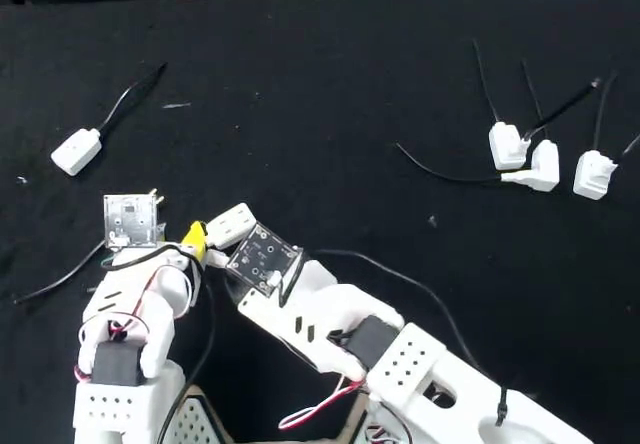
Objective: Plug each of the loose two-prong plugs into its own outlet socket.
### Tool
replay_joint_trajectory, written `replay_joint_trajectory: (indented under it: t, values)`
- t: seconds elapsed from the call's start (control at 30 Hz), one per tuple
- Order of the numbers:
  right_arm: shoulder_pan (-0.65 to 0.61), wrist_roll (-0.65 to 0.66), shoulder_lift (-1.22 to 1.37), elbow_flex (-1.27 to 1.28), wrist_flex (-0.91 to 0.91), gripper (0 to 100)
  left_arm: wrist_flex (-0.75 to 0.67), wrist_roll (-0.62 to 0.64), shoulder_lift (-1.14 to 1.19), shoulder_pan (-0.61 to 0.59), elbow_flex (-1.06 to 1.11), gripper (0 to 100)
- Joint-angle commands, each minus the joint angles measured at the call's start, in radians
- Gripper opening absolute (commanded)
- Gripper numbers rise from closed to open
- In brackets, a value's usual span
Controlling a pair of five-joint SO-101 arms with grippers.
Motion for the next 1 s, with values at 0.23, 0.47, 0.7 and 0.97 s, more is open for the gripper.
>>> replay_joint_trajectory:
  t: [0.23, 0.47, 0.7, 0.97]
  values:
    - [-0.018, -0.006, -0.051, -0.016, -0.011, 1.1, -0.055, -0.008, 0.005, 0.084, 0.012, 17]
    - [-0.018, -0.005, -0.051, -0.018, -0.014, 1.1, -0.077, -0.006, 0.005, 0.085, 0.022, 17]
    - [-0.015, -0.005, -0.051, -0.018, -0.008, 1.1, -0.077, -0.006, 0.005, 0.085, 0.022, 17]
    - [-0.011, 0.008, -0.051, -0.048, 0.064, 1.1, -0.075, -0.006, 0.005, 0.074, 0.022, 17]
